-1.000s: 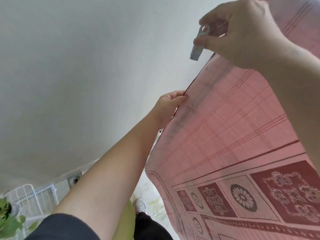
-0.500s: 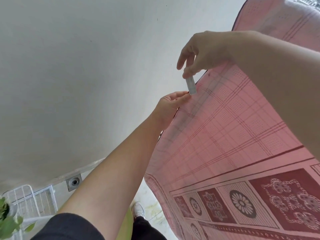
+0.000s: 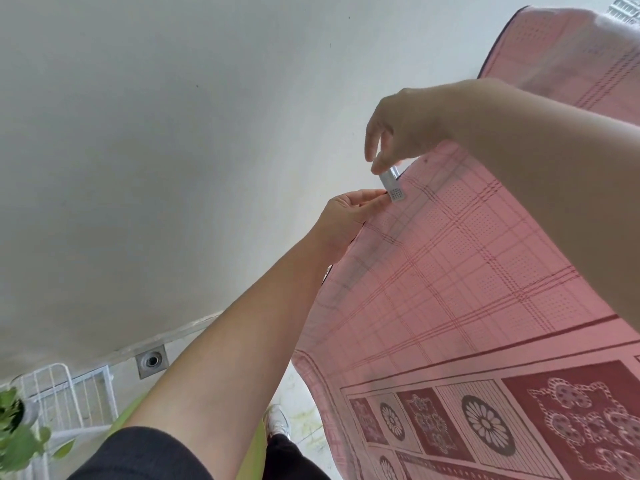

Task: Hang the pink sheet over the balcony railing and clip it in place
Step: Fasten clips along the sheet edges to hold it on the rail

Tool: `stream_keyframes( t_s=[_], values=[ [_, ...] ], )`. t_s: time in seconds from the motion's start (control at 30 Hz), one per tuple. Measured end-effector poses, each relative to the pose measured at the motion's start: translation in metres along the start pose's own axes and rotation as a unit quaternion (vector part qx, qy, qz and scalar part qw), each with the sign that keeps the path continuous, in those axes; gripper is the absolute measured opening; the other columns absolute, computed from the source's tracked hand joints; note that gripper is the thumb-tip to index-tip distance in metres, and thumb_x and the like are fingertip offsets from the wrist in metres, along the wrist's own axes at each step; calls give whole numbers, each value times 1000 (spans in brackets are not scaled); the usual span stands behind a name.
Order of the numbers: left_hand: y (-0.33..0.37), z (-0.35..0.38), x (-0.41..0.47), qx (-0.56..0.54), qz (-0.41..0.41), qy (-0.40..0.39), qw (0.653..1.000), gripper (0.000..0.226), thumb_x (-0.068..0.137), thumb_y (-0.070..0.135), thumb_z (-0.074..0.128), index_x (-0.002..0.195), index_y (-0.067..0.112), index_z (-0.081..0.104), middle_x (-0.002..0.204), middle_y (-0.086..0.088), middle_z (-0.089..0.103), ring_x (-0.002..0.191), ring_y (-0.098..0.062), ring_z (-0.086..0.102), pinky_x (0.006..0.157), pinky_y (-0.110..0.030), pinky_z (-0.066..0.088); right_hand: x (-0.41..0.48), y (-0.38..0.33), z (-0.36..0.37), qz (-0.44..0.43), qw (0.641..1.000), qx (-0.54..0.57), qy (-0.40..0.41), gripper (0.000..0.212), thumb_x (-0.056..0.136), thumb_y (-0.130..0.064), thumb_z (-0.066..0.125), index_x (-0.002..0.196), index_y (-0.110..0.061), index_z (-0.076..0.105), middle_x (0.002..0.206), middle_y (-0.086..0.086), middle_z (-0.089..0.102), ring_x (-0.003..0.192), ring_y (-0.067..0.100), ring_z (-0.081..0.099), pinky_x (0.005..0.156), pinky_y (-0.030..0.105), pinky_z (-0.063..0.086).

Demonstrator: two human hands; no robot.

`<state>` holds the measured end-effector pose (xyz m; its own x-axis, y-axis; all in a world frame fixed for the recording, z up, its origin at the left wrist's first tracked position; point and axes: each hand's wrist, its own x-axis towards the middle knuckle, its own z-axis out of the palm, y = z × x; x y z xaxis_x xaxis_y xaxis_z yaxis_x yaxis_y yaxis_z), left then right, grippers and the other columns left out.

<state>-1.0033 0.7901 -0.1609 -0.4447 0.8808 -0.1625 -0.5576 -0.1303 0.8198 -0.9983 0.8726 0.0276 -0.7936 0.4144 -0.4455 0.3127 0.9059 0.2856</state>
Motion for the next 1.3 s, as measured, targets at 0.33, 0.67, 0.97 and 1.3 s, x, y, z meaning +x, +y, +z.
stream_keyframes(
  t_s=[0.33, 0.67, 0.97, 1.3],
  values=[
    [22, -12, -6, 204, 25, 122, 971, 16, 92, 28, 65, 102, 16, 70, 88, 4, 65, 84, -11, 58, 76, -29, 48, -6, 12, 5, 13, 993, 61, 100, 59, 91, -55, 56, 143, -28, 45, 135, -6, 58, 131, 20, 46, 104, 42, 42],
    [74, -37, -93, 655, 153, 263, 692, 41, 102, 40, 32, 134, 21, 51, 141, -6, 47, 130, -26, 40, 107, -42, 29, -79, -37, 113, 7, 858, 88, 505, 35, 93, -30, 56, 123, -13, 63, 126, 12, 62, 107, 32, 61, 83, 44, 51],
    [5, -16, -187, 738, 183, 232, 607, 67, 96, 55, 17, 153, 20, 23, 162, -13, 12, 148, -30, 11, 117, -54, 12, -175, -95, 251, 167, 895, 192, 368, 69, 100, -50, 36, 157, -18, 15, 164, 17, -1, 152, 34, 6, 121, 49, 10],
    [-69, 71, -252, 777, 204, 95, 588, 70, 95, 54, 15, 154, 18, 24, 162, -12, 13, 149, -29, 10, 119, -54, 10, -304, -82, 345, 284, 858, 278, 326, 68, 99, -45, 40, 157, -18, 14, 165, 12, 4, 148, 35, 22, 119, 52, 26]
  ],
)
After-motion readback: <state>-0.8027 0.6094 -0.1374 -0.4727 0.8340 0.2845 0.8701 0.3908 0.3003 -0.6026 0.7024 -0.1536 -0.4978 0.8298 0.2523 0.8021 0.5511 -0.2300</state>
